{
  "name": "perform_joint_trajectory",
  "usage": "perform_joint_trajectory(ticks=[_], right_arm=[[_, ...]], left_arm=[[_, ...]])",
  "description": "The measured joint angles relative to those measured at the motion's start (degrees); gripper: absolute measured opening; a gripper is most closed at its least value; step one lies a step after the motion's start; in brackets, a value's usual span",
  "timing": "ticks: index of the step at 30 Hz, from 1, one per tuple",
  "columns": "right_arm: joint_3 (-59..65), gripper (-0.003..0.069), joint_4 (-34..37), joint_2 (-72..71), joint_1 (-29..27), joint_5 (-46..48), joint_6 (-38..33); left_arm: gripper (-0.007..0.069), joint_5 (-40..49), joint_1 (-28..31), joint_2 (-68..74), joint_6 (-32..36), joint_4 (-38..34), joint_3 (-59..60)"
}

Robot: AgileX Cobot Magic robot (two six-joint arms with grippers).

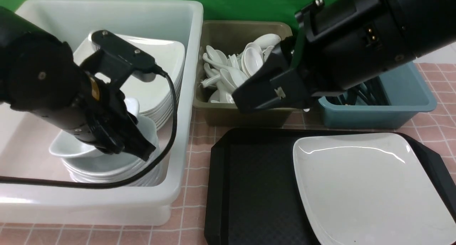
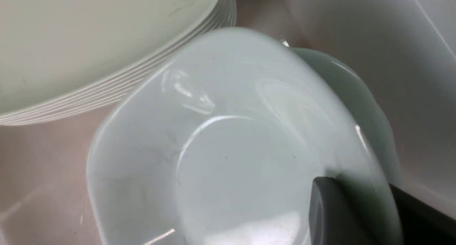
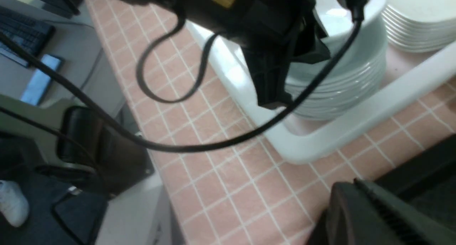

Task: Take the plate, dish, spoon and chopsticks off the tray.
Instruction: Use the left arm to put the small plate into the large storage box on the left, then use the left arm to grab a plate from the dinner plate

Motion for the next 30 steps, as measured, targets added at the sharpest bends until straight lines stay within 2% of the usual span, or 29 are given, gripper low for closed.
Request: perform_joint_trajectory(ticks=[1,2,4,6,8,11,14,16,17,18,20,22,25,27,30], right_arm=[[-0.10,0.0032,-2.15,0.00,0.00,0.46,1.21],[-0.07,0.0032,-2.73,0.00,0.00,0.55,1.42],[-0.58,0.0032,-5.86,-0.05,-0.22,1.75,1.98],[-0.65,0.0034,-7.57,-0.32,-1.18,2.86,2.34],[-0.65,0.0035,-10.40,-1.00,-3.19,4.18,3.06],[-0.65,0.0036,-14.28,-2.53,-6.46,5.91,3.78],[-0.70,0.0037,-19.96,-5.64,-14.44,10.98,4.70],[-0.57,0.0037,-21.36,-7.39,-19.50,11.41,4.81],[-0.51,0.0037,-21.44,-7.59,-19.50,11.41,4.88],[0.36,0.0037,-21.88,-9.58,-23.84,11.41,4.99],[2.53,0.0037,-22.17,-11.79,-27.41,11.41,5.26],[5.53,0.0037,-22.25,-14.38,-30.27,11.41,5.38],[9.68,0.0037,-22.29,-17.25,-32.08,11.30,5.38],[12.22,0.0037,-22.24,-18.75,-32.42,11.16,5.38],[17.27,0.0037,-21.34,-21.34,-32.63,10.00,5.16]], left_arm=[[0.0219,-0.05,0.00,0.00,0.00,-0.50,0.08],[0.0229,-0.05,0.00,-0.08,0.00,-0.71,0.08],[0.0347,0.01,0.00,-0.48,0.00,-2.25,-0.34],[0.0421,0.01,0.00,-0.92,0.35,-4.32,-1.66],[0.0467,0.01,-0.10,-1.54,1.28,-7.36,-3.69],[0.0481,-0.37,-1.41,-2.03,1.54,-10.76,-6.87],[0.0375,-2.81,-6.09,-1.37,1.60,-16.67,-10.79],[0.0242,-3.47,-9.38,0.60,1.66,-19.81,-13.03],[0.0242,-3.47,-9.38,0.90,1.66,-20.08,-13.28],[0.0107,-3.29,-12.15,4.25,1.66,-22.41,-15.59],[0.0036,-2.70,-14.25,8.66,1.66,-24.81,-18.80],[0.0008,-2.34,-15.57,14.14,1.72,-27.55,-22.12],[0.0006,-2.34,-16.09,20.71,1.72,-30.01,-25.76],[0.0020,-2.40,-16.15,24.30,1.72,-30.33,-27.54],[0.0090,-2.60,-16.15,31.17,1.61,-29.68,-30.28]])
